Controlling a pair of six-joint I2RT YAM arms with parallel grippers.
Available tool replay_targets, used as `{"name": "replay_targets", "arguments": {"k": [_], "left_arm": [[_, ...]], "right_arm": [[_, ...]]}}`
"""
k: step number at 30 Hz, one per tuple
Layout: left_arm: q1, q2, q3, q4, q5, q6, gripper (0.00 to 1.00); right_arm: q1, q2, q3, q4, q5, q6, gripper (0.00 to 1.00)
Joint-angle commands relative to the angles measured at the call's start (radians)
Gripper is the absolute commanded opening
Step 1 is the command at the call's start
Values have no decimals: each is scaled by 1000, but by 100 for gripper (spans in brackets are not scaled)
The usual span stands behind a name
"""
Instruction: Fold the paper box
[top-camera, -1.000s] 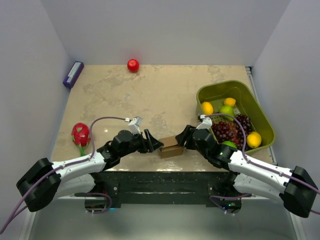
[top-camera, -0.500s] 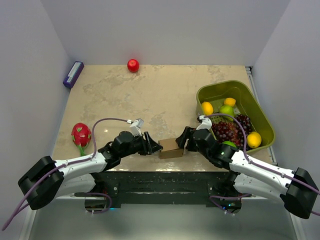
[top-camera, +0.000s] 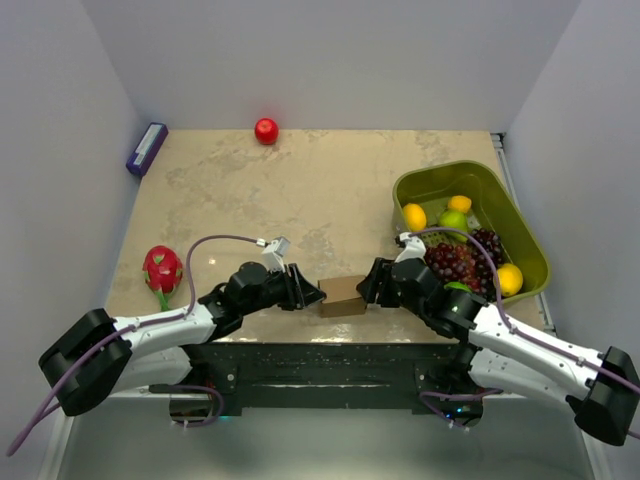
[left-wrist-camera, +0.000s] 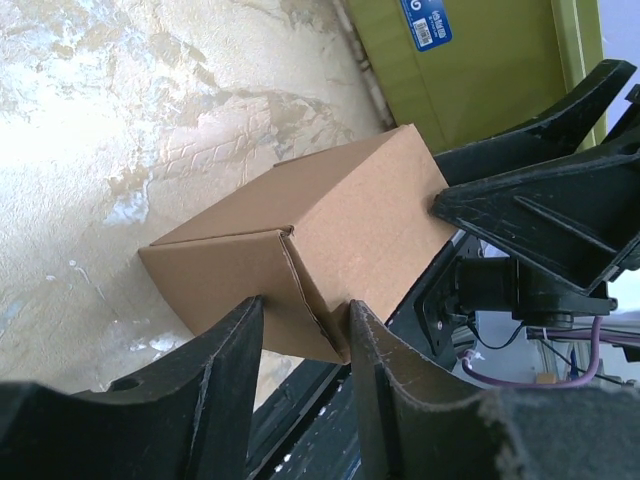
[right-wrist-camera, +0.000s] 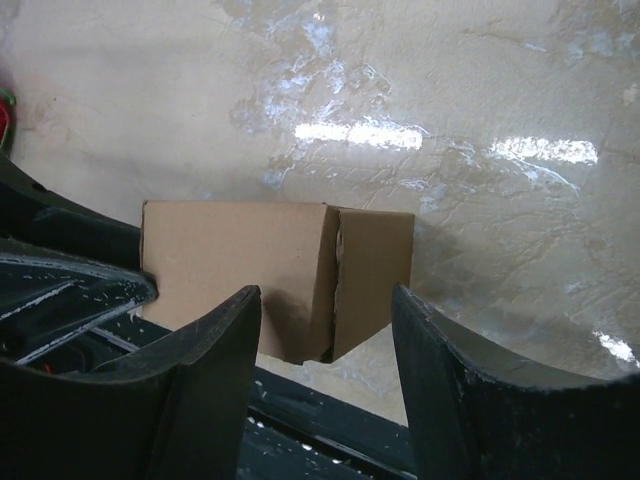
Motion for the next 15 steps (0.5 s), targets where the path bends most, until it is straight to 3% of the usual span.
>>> {"name": "replay_targets", "arguments": {"k": [1, 15], "left_arm": [[-6, 18, 5, -66, -22, 60, 42], [-6, 15, 11, -81, -28, 73, 40]], "right_arm": [[0, -34, 51, -38, 7, -1, 57], [-3, -53, 52, -90, 68, -4, 47]]}}
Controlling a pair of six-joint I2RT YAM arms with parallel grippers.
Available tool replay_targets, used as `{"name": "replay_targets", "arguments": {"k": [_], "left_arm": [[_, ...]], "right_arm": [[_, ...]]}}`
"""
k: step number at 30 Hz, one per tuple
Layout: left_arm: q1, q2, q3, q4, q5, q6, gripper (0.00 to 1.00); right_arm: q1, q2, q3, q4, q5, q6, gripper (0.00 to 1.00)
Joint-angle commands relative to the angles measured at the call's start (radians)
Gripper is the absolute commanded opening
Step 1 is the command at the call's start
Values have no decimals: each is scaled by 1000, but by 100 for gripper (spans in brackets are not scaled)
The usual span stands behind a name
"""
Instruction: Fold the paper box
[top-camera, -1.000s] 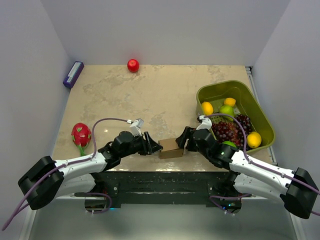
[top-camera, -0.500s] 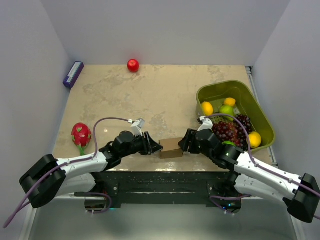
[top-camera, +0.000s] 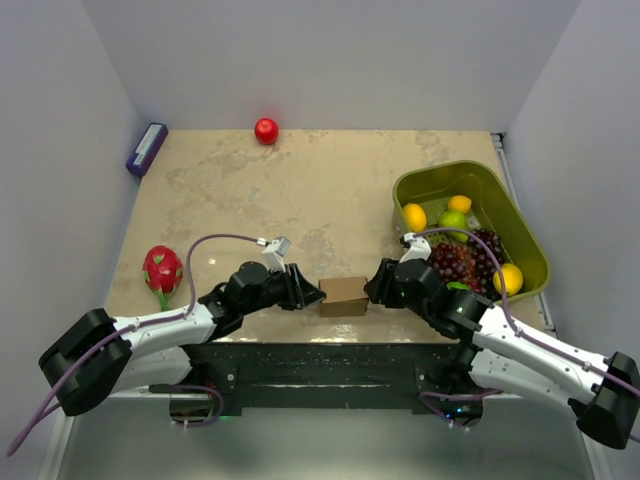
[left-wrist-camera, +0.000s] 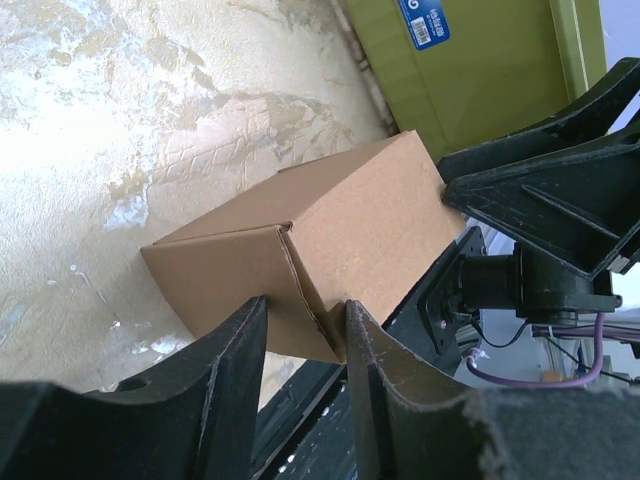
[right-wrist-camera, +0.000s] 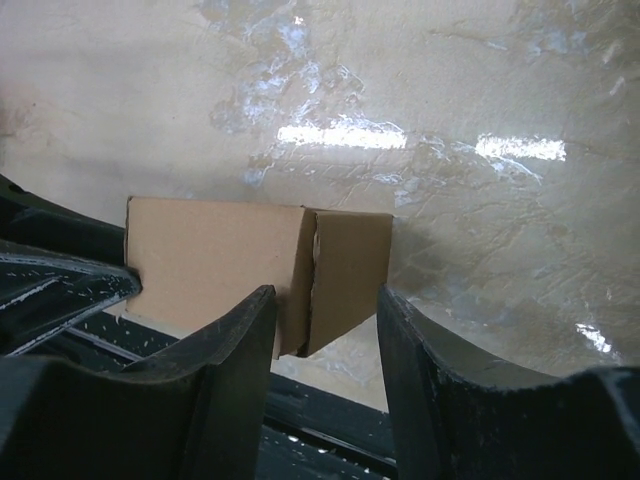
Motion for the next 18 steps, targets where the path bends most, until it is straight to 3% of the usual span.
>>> {"name": "replay_targets", "arguments": {"k": [1, 7, 18], "left_arm": [[-3, 15, 8, -81, -30, 55, 40], [-3, 18, 16, -90, -34, 67, 39], [-3, 18, 41, -149, -54, 111, 34]], "right_arm": [[-3, -12, 34, -14, 37, -2, 45], [-3, 14, 3, -15, -8, 0, 27], [-3, 51, -81, -95, -37, 6, 21]]}}
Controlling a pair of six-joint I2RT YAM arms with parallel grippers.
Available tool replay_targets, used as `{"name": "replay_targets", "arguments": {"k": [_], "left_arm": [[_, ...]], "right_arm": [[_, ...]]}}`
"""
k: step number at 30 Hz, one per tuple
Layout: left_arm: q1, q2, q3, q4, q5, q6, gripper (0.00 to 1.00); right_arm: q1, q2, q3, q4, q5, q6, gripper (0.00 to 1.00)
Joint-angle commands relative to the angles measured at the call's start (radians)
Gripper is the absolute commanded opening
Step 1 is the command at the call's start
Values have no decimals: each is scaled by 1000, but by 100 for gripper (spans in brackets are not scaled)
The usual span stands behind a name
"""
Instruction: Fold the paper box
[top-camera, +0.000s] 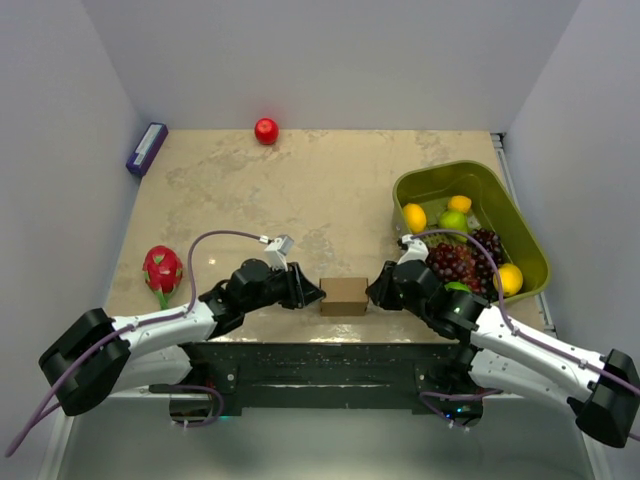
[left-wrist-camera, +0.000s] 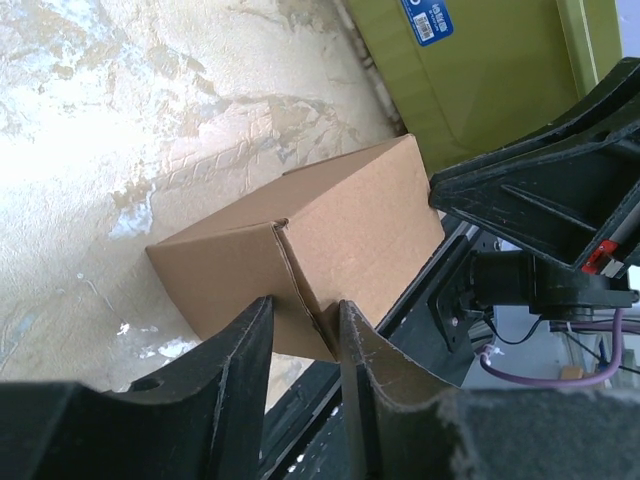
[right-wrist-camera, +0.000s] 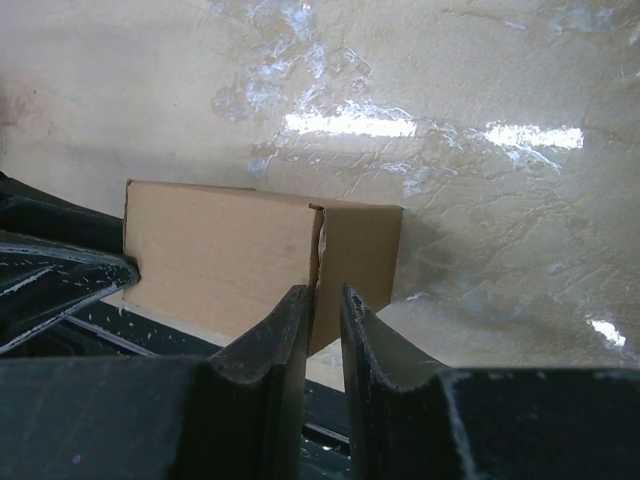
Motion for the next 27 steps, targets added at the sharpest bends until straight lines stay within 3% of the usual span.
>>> {"name": "replay_targets", "arguments": {"k": [1, 7, 18, 27], "left_arm": [[-2, 18, 8, -100, -51, 65, 34], [-1, 4, 35, -84, -51, 68, 34], [10, 1, 179, -152, -74, 134, 46], [19, 3, 190, -189, -91, 160, 51]], "right_arm": [[-4, 28, -58, -113, -10, -8, 21], [-3, 22, 4, -67, -27, -13, 28], [-13, 12, 168, -87, 60, -59, 40], [-24, 13, 130, -44, -1, -30, 41]]}}
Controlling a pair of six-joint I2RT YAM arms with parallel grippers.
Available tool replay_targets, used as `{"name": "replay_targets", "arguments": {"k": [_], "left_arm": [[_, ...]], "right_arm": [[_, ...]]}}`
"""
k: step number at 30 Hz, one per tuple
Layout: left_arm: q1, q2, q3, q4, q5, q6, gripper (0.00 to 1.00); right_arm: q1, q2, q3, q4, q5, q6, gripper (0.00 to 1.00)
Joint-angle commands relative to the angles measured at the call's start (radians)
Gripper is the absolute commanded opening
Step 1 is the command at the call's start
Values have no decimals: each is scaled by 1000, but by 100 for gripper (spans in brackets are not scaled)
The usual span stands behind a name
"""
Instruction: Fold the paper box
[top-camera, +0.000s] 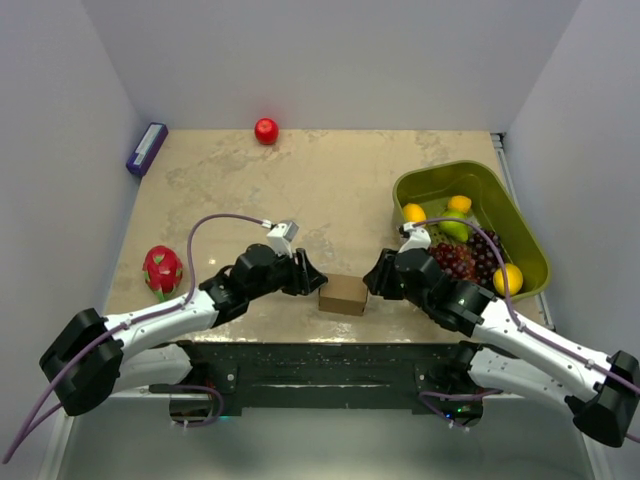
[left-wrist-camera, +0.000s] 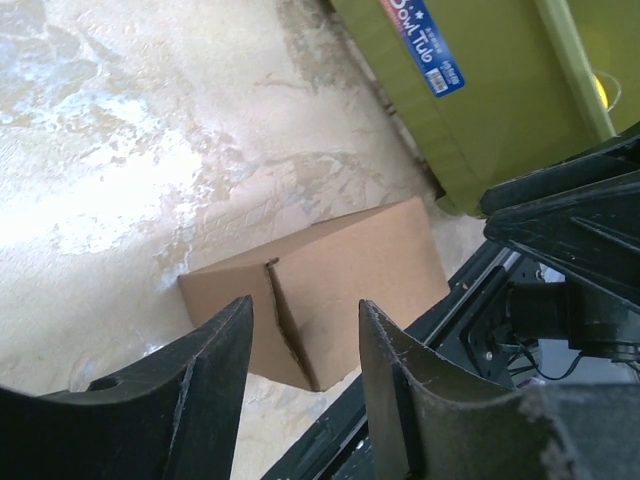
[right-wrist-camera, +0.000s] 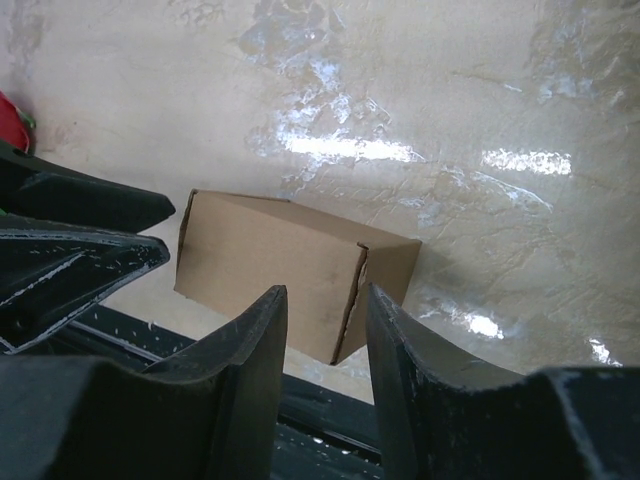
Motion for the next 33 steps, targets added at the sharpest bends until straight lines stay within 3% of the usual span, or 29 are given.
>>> {"name": "replay_targets", "arguments": {"k": [1, 11, 18, 26, 33], "left_arm": [[9, 3, 29, -19, -14, 37, 51], [9, 64, 31, 41, 38, 46, 51], [12, 127, 25, 110, 88, 37, 43], [12, 176, 22, 205, 112, 78, 17], [22, 152, 61, 248, -48, 245, 5]], "right_arm": [[-7, 9, -6, 25, -23, 13, 41], [-10, 40, -75, 89, -74, 42, 49], [-43, 95, -141, 254, -181, 61, 48], [-54, 182, -158, 483, -246, 24, 33], [-56, 303, -46, 618, -151, -196, 25]]}}
